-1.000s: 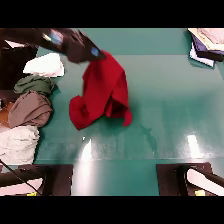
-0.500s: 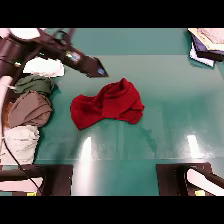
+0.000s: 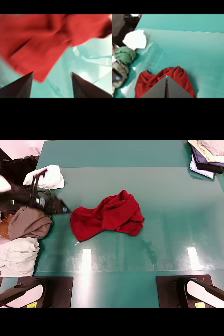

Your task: Fold the shirts.

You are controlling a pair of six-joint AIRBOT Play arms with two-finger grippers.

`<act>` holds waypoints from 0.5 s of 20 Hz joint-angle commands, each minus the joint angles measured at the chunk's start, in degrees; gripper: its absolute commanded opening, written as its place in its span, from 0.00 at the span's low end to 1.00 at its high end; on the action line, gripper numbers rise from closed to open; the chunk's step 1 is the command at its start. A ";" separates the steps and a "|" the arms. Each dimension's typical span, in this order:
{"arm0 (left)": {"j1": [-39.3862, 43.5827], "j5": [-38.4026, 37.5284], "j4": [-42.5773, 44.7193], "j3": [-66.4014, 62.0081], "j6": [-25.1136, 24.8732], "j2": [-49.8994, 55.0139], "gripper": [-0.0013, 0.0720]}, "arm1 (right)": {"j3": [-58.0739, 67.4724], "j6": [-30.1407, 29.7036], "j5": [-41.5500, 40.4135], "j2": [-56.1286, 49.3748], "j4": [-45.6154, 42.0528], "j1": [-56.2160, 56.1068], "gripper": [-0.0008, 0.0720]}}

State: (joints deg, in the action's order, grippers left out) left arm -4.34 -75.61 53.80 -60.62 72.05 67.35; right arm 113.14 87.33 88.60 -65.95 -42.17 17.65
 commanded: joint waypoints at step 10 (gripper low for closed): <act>-7.45 20.00 -10.23 27.96 -8.04 -1.55 0.76 | 0.00 0.02 0.07 0.02 0.02 -0.04 0.03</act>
State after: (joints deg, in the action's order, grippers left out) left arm -11.46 -60.38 47.72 -34.79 65.34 65.30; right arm 113.14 87.33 88.68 -65.95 -42.19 17.65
